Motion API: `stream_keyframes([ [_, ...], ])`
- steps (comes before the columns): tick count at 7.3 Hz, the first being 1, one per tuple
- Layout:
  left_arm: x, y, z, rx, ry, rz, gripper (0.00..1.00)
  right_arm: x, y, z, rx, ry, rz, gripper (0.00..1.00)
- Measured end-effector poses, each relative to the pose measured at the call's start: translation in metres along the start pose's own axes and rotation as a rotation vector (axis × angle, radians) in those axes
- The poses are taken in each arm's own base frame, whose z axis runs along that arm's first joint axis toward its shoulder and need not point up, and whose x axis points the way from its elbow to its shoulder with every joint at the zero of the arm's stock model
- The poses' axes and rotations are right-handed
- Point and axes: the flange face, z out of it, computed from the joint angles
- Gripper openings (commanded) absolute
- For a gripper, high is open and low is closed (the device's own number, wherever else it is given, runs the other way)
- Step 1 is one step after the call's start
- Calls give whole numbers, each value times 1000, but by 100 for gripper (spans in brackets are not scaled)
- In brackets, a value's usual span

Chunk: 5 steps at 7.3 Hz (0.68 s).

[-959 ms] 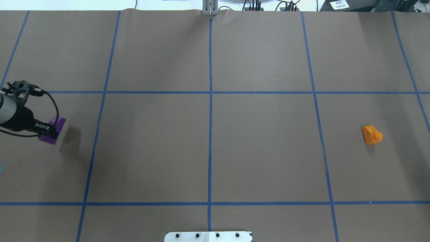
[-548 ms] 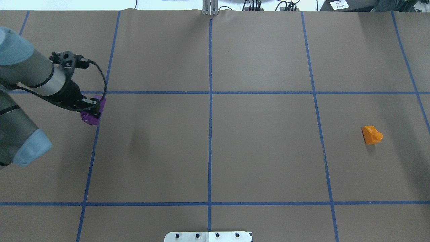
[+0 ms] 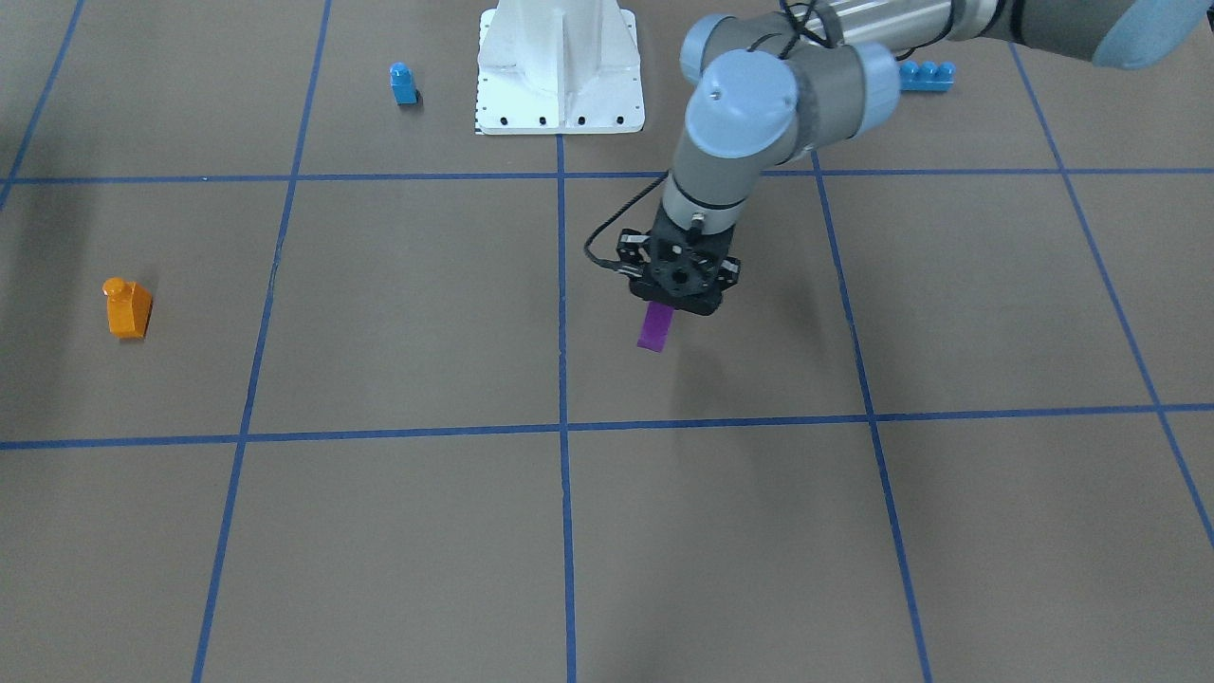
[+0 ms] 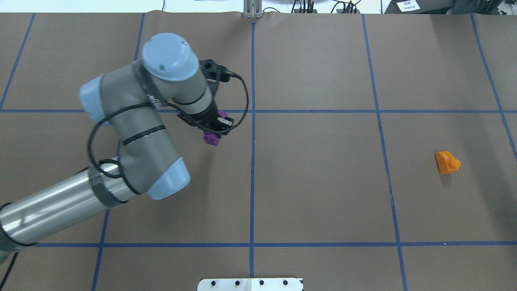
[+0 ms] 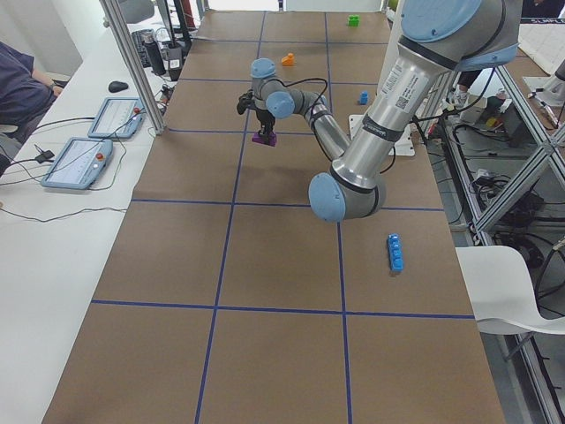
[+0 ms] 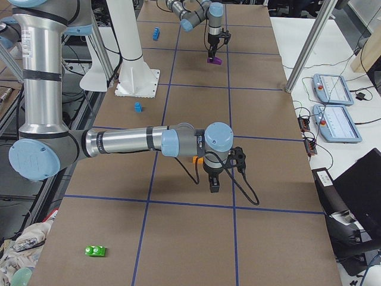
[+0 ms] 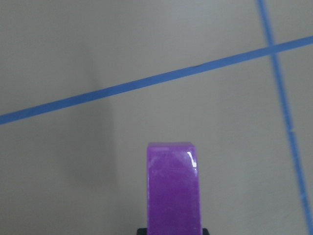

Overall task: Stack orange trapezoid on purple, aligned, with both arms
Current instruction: 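Carry the purple block with the left gripper toward the table center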

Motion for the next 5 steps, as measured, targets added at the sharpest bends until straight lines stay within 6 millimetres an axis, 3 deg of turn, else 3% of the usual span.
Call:
stream_keyframes([
  [1,46,-22,12,-1,-14,17,0,0,0,0,0,0,-1,100],
  [2,69,-37,27,1,-20,27,0,0,0,0,0,1,-1,100],
  [4,76,-49,60,15,-22,42,0,-1,-1,-1,1,0,-1,100],
  [5,75,-50,70,14,-27,43,16,-1,-1,-1,2,0,4,100],
])
